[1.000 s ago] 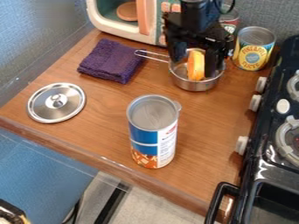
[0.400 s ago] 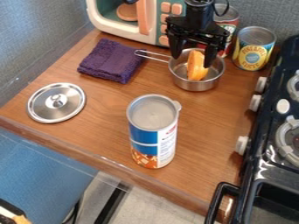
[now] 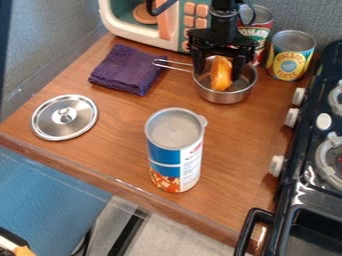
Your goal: Move the orange object to the bottom side of the table
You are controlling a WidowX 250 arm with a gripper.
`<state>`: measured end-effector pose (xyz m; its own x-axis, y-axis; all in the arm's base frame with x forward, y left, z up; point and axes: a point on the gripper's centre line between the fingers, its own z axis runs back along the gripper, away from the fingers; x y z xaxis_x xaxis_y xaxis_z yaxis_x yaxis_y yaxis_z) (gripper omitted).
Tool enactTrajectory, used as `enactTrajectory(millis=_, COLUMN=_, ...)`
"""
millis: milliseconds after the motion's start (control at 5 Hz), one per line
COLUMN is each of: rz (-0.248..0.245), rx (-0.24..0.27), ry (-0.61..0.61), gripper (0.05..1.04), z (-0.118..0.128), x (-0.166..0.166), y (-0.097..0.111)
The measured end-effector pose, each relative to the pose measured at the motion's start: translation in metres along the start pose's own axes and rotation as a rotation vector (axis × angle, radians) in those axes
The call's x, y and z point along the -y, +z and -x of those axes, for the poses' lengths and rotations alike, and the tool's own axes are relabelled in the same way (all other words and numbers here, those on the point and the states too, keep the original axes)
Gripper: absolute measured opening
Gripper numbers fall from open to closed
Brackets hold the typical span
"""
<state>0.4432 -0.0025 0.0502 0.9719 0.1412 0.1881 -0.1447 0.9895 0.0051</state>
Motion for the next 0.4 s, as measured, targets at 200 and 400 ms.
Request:
enactTrajectory(millis=200, rz=0.000, rx=-0.001, ry=0.023, gripper=0.946, z=-0.0058, x=0.0026, y=-0.0071)
enactTrajectory(millis=400, rz=0.000, rx=-0.004, ry=0.016, gripper=0.691, z=-0.0047, x=0.0072, y=-0.0102)
